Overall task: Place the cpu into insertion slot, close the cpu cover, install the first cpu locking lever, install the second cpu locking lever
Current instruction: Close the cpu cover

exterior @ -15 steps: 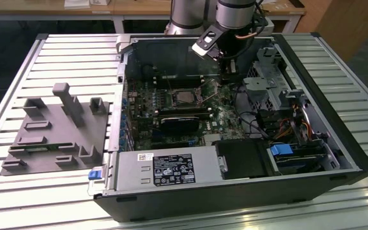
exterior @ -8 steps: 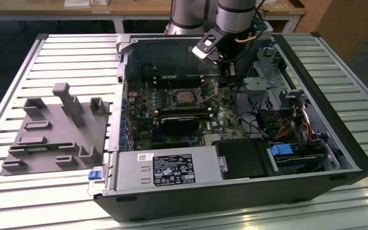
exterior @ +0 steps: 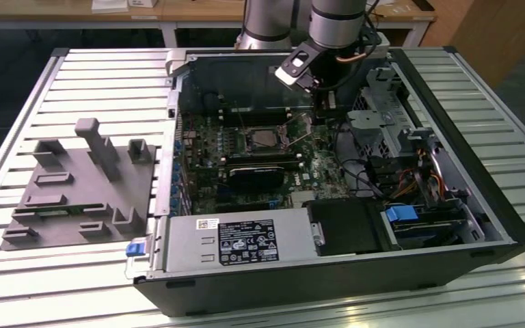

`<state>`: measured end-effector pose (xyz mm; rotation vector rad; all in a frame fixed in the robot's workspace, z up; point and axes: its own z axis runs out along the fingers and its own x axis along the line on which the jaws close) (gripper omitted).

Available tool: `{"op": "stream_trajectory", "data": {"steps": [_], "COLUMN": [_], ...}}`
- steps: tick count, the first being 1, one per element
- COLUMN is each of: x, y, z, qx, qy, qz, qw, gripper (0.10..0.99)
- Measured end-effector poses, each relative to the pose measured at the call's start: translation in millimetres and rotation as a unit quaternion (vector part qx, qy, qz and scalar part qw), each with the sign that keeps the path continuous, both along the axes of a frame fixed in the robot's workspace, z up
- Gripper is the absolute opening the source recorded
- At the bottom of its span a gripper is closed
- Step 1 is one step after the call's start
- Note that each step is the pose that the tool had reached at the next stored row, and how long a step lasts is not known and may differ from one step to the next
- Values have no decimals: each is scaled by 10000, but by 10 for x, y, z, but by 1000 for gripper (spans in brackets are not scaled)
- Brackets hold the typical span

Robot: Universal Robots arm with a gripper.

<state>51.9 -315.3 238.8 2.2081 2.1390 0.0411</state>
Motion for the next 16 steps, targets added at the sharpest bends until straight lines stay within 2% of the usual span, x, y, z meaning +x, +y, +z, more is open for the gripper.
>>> {"op": "stream_trajectory", "data": {"steps": [16], "x": [46], "y": [0], "z": [-8], "qx": [-1], "qy": [0], "qz": [0], "qw": [10000], "gripper": [102]}}
